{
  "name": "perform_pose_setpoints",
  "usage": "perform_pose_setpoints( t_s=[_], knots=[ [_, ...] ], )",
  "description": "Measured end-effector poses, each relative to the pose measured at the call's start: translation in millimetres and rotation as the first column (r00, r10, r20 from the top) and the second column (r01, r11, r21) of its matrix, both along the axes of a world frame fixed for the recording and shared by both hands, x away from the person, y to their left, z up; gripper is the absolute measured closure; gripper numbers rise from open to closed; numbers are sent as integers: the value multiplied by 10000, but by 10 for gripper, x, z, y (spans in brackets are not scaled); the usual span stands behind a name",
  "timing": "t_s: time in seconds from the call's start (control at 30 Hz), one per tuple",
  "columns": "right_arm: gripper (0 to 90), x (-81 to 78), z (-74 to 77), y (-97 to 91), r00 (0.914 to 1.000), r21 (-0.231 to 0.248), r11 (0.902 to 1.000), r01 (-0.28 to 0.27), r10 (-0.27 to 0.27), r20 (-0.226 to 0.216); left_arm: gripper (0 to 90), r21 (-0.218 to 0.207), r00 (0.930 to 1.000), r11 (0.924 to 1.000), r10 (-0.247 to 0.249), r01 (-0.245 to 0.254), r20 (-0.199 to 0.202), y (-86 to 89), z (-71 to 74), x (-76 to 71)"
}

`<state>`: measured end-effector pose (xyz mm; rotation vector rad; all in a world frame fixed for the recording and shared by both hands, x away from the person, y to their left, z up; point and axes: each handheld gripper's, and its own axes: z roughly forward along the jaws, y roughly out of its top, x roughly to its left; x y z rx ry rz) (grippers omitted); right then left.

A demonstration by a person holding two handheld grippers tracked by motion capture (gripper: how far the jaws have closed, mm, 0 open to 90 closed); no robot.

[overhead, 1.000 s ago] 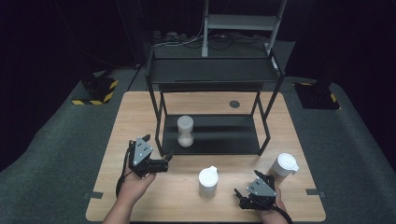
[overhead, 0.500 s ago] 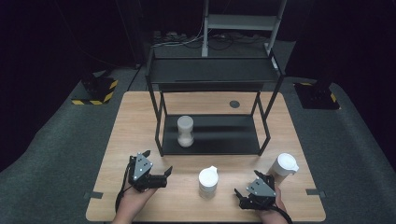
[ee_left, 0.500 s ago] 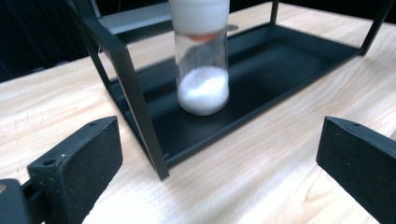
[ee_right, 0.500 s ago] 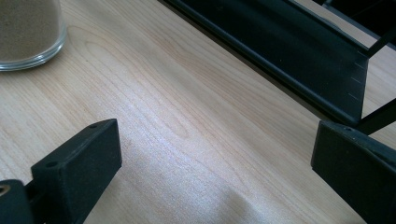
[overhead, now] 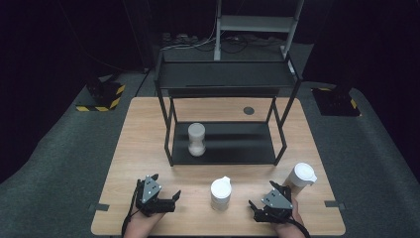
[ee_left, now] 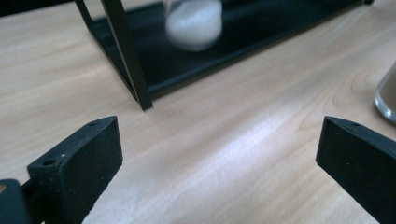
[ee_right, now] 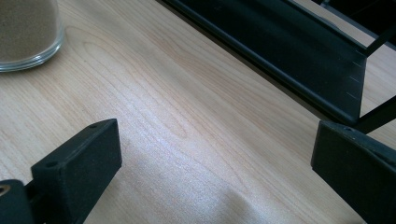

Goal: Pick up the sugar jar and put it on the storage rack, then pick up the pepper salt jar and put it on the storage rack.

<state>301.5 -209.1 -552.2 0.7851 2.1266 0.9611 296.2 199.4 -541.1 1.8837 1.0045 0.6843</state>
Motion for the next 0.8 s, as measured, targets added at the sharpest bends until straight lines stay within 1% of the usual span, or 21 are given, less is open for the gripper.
perform_pose_setpoints(
  t_s=[0.07, 0.13, 0.17, 0.2, 0.3, 0.37, 0.43, 0.57, 0.7, 0.8],
  knots=[
    [12, 0, 0, -1, 10000, 44, 10000, 43, -43, -7, 7, 134, 9999, 9999, -48, 50, -143, -10, -46, -1],
    [12, 6, 0, -2, 10000, 58, 10000, 33, -33, -47, 7, 400, 9997, 9992, -85, 94, -226, -23, -79, -3],
    [11, 8, 1, -3, 10000, 65, 10000, 20, -20, -69, 10, 536, 9998, 9985, -140, 148, -168, -36, -79, -9],
    [12, 10, 2, -7, 10000, 99, 9999, 33, -33, -80, 12, 556, 9998, 9983, -162, 168, -103, -48, -80, -17],
    [12, 3, 3, -8, 10000, 121, 9999, 70, -69, -32, 12, 840, 9997, 9962, -233, 237, -51, -80, -84, -30],
    [12, -10, 2, -6, 10000, 91, 9999, -77, 76, 39, 12, 1073, 9997, 9939, -256, 250, 41, -103, -86, -41],
    [9, -17, 3, -13, 9998, 142, 9998, -134, 133, 126, 12, 1188, 9996, 9926, -277, 265, 89, -113, -87, -48],
    [7, -30, 7, -31, 9997, 319, 9994, -94, 88, 216, 12, 1380, 9995, 9900, -319, 308, 59, -137, -92, -46],
    [7, -41, 6, -30, 9994, 288, 9995, -115, 105, 335, 12, 1670, 9985, 9849, -497, 455, 211, -166, -98, -66],
    [7, -45, 10, -32, 9995, 379, 9992, -93, 82, 297, 13, 1741, 9977, 9828, -658, 617, 177, -173, -99, -66]
  ],
)
